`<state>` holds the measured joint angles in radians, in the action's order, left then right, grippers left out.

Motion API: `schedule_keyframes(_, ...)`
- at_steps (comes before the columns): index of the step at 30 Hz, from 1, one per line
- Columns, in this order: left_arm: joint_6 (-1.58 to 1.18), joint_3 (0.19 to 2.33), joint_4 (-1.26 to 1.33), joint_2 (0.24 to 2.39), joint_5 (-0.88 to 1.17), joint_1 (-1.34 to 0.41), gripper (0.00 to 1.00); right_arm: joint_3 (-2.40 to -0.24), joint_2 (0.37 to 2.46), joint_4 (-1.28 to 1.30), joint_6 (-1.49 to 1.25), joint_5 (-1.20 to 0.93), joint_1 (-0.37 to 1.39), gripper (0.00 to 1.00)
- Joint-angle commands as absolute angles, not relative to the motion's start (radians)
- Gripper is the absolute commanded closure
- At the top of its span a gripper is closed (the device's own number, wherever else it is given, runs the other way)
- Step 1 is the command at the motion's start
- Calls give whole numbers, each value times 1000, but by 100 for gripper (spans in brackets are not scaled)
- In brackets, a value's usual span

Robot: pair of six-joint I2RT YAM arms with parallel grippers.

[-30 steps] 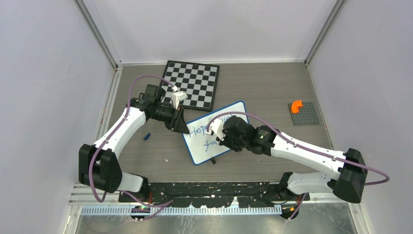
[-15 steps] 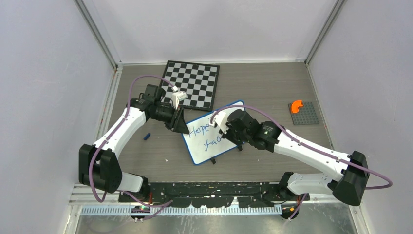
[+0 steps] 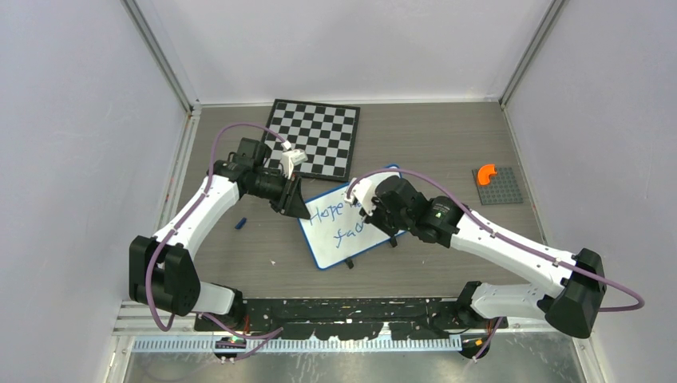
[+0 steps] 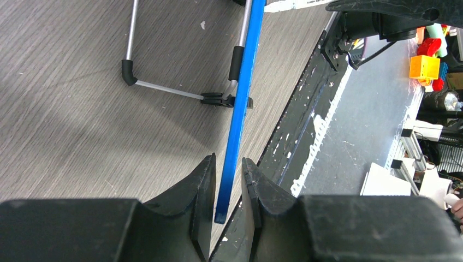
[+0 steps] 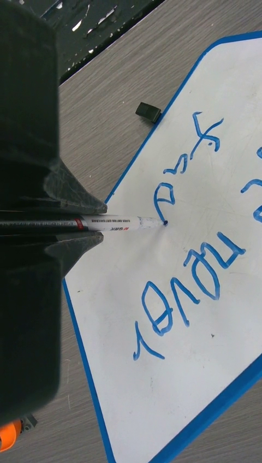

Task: Write a sentence on the whiteboard

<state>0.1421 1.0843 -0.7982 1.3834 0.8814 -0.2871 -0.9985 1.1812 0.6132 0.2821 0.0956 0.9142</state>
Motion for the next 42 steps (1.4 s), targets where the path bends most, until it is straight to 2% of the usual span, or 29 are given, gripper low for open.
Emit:
schedule_keyframes(1, 153, 1102, -787, 1378, 891, -291, 75, -980, 1150, 590, 269, 60, 909, 100)
schedule_keyframes(18, 158, 1094, -790, 1379, 890, -291, 74, -951, 1133, 636, 294, 14, 909, 100)
schedule_keyframes(22, 197, 1106, -822, 1384, 918, -291, 70, -950, 1077, 656, 301, -53, 910, 100)
schedule_keyframes(31, 208, 1105, -832, 1379, 927, -297, 67, -925, 1038, 632, 273, 40, 907, 100)
schedule_keyframes(42, 216, 1106, -842, 1375, 932, -302, 68, -912, 1049, 594, 246, 14, 893, 100)
